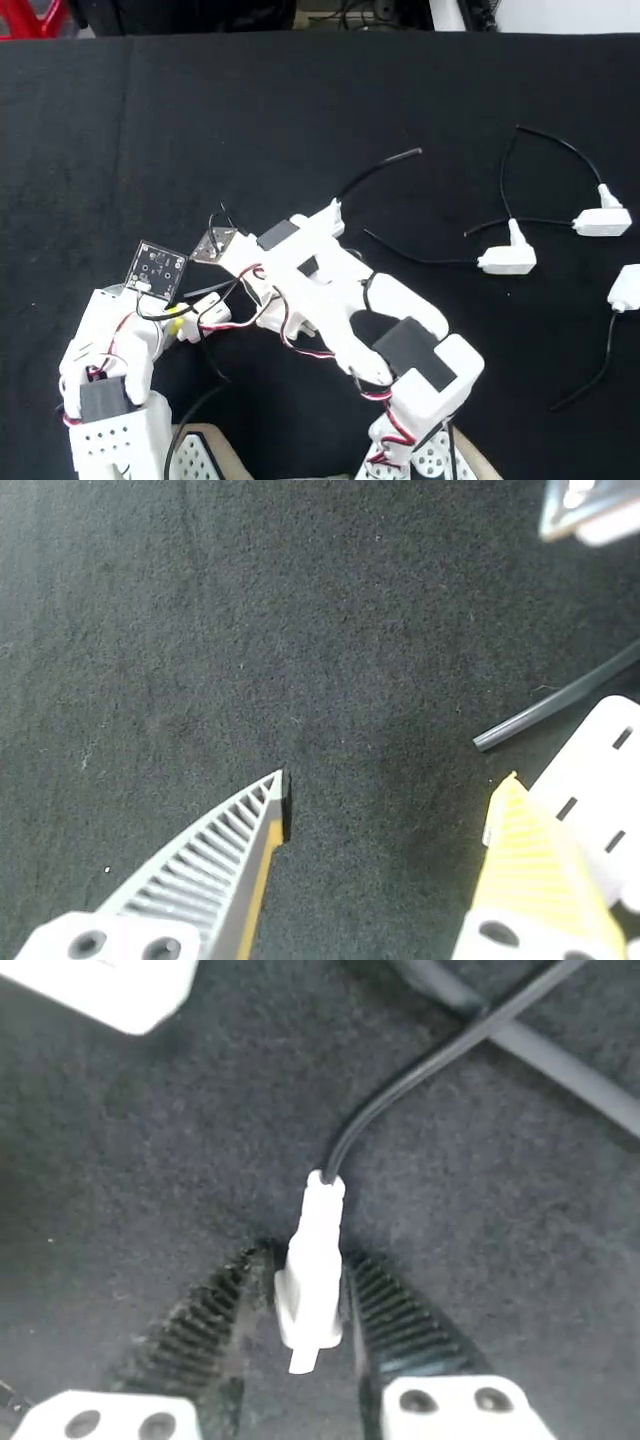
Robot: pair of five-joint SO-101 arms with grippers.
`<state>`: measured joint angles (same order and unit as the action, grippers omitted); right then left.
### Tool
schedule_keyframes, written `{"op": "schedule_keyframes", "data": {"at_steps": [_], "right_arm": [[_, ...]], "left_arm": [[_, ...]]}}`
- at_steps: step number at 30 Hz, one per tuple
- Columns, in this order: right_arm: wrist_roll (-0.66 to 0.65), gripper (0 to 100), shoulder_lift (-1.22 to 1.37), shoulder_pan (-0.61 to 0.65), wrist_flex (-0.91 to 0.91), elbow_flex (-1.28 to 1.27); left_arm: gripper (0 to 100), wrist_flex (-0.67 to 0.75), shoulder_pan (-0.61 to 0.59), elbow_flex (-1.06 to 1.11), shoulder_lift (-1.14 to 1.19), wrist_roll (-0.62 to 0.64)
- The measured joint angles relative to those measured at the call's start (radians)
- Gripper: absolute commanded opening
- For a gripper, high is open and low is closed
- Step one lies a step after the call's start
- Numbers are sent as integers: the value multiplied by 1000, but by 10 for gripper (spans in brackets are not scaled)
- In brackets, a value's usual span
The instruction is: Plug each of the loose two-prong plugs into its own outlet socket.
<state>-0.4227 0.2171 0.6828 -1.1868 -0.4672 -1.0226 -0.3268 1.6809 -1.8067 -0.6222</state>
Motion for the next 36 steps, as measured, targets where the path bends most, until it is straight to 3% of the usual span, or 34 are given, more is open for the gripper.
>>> {"op": "schedule_keyframes", "data": {"at_steps": [15,32,36], "right_arm": [[26,123,0,-6,-109,137],[49,119,0,12,-123,104],[-12,82,0,12,-163,103]], "left_arm": [[317,0,0,0,0,0],[317,0,0,0,0,0],[317,0,0,0,0,0]]}}
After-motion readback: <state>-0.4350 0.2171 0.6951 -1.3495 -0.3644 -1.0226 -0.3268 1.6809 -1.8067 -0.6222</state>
